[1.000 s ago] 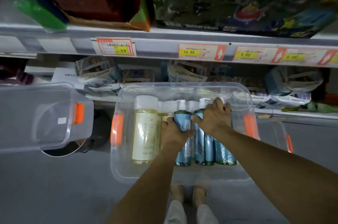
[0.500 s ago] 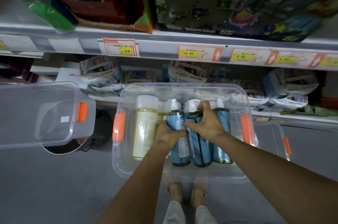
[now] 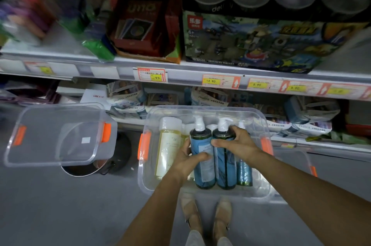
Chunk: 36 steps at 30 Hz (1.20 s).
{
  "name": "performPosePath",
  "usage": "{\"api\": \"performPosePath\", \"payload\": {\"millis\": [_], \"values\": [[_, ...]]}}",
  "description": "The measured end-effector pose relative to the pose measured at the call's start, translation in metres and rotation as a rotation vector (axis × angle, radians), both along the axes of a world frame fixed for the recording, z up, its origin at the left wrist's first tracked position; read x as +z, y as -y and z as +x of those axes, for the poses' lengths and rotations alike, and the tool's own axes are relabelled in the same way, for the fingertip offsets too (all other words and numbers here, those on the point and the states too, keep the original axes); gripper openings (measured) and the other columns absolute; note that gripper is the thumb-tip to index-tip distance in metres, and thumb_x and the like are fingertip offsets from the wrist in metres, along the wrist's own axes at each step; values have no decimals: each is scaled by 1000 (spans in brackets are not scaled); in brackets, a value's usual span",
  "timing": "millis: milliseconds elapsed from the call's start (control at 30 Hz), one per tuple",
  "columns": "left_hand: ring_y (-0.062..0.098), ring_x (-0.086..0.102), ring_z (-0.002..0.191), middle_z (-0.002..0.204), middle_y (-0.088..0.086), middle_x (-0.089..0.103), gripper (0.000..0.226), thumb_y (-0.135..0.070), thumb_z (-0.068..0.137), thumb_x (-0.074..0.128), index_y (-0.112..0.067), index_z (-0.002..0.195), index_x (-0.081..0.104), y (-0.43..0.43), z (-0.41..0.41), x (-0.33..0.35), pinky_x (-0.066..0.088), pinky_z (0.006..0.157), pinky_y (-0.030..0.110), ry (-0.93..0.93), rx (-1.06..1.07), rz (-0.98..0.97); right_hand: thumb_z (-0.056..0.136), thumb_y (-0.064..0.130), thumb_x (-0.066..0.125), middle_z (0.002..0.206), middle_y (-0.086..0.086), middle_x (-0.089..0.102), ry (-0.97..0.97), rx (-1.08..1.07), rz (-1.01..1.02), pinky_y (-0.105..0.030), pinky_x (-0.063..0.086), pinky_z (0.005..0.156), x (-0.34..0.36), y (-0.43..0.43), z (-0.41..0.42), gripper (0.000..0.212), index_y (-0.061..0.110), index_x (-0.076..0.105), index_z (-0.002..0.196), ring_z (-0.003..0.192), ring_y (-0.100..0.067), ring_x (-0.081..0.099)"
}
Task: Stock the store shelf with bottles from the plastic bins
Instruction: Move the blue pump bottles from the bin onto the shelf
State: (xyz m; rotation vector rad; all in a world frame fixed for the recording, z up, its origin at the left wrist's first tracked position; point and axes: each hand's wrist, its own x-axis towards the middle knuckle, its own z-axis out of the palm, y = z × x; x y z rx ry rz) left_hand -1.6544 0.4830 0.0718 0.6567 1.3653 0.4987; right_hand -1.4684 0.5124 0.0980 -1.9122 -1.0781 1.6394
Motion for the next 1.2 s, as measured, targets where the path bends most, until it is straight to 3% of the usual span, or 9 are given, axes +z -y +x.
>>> {"api": "performPosePath", "payload": {"millis": [200, 333, 467, 600, 733, 800, 900, 1067, 1200], "values": [[21, 71, 101, 108, 3, 75, 42, -23, 80, 77, -26, 121, 64, 4, 0, 60, 57, 80, 36, 158, 78, -22, 68, 33, 88, 91, -7, 77, -131, -145, -13, -41, 59, 86, 60, -10, -3, 48, 11, 68, 105, 85, -24, 74], [35, 67, 112, 118, 15, 71, 62, -40, 69, 77, -19, 126, 63, 7, 0, 96, 53, 97, 53, 248, 134, -66, 55, 45, 90, 90, -10, 77, -192, -173, -42, -43, 58, 87, 100, -12, -8, 70, 7, 69, 110, 85, -27, 75], [31, 70, 103, 113, 14, 73, 45, -40, 89, 63, -14, 126, 64, 13, -3, 135, 57, 85, 43, 292, 134, -90, 49, 55, 90, 92, -14, 77, -193, -185, -40, -45, 60, 82, 147, -13, -19, 77, 7, 69, 106, 83, -29, 75], [32, 72, 91, 109, 18, 74, 49, -42, 83, 66, -10, 120, 68, 22, -2, 171, 57, 83, 45, 389, 191, -125, 23, 73, 87, 105, -21, 72, -173, -162, -123, -46, 59, 81, 185, -20, -24, 114, 6, 64, 112, 95, -34, 71], [35, 71, 90, 111, 21, 72, 53, -35, 74, 75, -7, 118, 67, 27, -4, 196, 55, 89, 51, 489, 201, -126, 82, 46, 69, 82, -14, 71, -233, -91, -243, -39, 54, 84, 242, -16, -30, 36, 11, 66, 82, 74, -29, 66], [36, 71, 88, 109, 22, 72, 51, -33, 75, 75, -6, 117, 67, 26, -6, 211, 54, 90, 52, 508, 206, -115, 90, 26, 60, 85, -13, 71, -221, -26, -235, -38, 55, 78, 262, -14, -30, 18, 9, 66, 91, 76, -27, 66], [38, 70, 95, 115, 24, 70, 59, -35, 75, 78, -5, 124, 65, 20, -8, 234, 53, 91, 53, 552, 199, -65, 89, 19, 69, 104, -16, 73, -201, 38, -112, -50, 54, 92, 287, -10, -30, 30, 3, 66, 115, 95, -30, 69], [37, 69, 99, 118, 22, 69, 56, -38, 80, 74, -7, 125, 65, 1, -8, 277, 53, 92, 51, 602, 170, 76, 81, 32, 78, 113, -17, 72, -244, 7, 66, -51, 51, 99, 320, -7, -33, 47, 5, 67, 118, 109, -33, 67], [35, 70, 97, 116, 20, 70, 53, -38, 81, 71, -8, 125, 65, -10, -5, 312, 54, 91, 51, 587, 136, 187, 85, 36, 74, 109, -17, 73, -300, 10, 217, -47, 56, 90, 345, -5, -32, 44, 6, 66, 115, 98, -31, 70]]}}
